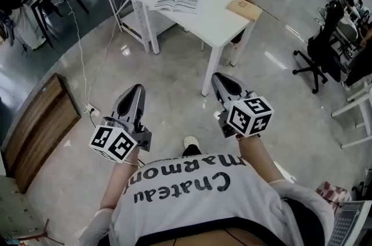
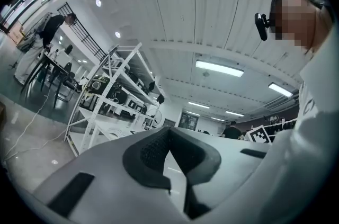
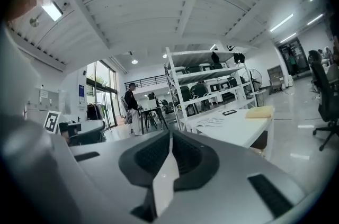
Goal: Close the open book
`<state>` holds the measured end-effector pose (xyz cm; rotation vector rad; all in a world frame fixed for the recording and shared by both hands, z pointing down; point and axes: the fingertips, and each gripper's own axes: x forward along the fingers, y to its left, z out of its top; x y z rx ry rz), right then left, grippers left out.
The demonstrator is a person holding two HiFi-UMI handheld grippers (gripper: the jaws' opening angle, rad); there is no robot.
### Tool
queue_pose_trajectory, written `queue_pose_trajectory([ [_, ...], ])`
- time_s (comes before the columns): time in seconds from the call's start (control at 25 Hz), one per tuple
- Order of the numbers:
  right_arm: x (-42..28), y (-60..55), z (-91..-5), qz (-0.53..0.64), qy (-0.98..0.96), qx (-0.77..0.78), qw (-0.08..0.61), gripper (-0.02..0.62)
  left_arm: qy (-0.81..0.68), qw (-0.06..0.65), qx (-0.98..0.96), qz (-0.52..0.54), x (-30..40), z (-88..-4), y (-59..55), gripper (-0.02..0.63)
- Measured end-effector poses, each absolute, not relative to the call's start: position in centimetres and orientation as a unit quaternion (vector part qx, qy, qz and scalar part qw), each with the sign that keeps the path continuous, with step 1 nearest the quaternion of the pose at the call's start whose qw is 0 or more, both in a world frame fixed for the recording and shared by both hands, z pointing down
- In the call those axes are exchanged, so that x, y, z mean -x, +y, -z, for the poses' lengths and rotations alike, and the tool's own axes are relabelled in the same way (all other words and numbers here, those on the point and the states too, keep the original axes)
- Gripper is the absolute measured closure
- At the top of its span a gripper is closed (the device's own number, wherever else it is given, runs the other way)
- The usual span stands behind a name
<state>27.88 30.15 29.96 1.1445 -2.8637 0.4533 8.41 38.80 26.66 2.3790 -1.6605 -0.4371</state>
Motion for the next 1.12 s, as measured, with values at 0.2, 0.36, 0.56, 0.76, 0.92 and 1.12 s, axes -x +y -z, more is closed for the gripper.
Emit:
queue_pose_trajectory([
  [0.2,-27.4,23.6,-28.9,-0.162,-0.923,-0.349,-0.013,0.558,-0.562,0.087,-0.808,0.156,-8.3,-25.4,32.6,0.583],
  [0.36,-27.2,18.8,-27.0,-0.134,-0.93,-0.341,-0.022,0.558,-0.562,0.076,-0.807,0.165,-8.2,-24.4,27.9,0.583],
  [0.56,-27.4,13.6,-25.2,-0.113,-0.933,-0.341,-0.038,0.558,-0.562,0.061,-0.805,0.18,-7.9,-23.6,23.3,0.583],
  [0.76,-27.5,10.6,-27.0,-0.129,-0.931,-0.342,-0.022,0.558,-0.58,0.067,-0.79,0.187,-7.4,-25.7,20.7,0.583],
  [0.92,-26.3,9.7,-29.5,-0.142,-0.931,-0.336,0.006,0.558,-0.578,0.102,-0.787,0.189,-6.7,-27.8,19.3,0.583],
  [1.12,-25.5,9.2,-32.9,-0.161,-0.926,-0.338,0.039,0.558,-0.593,0.104,-0.773,0.199,-5.6,-29.2,19.0,0.583],
])
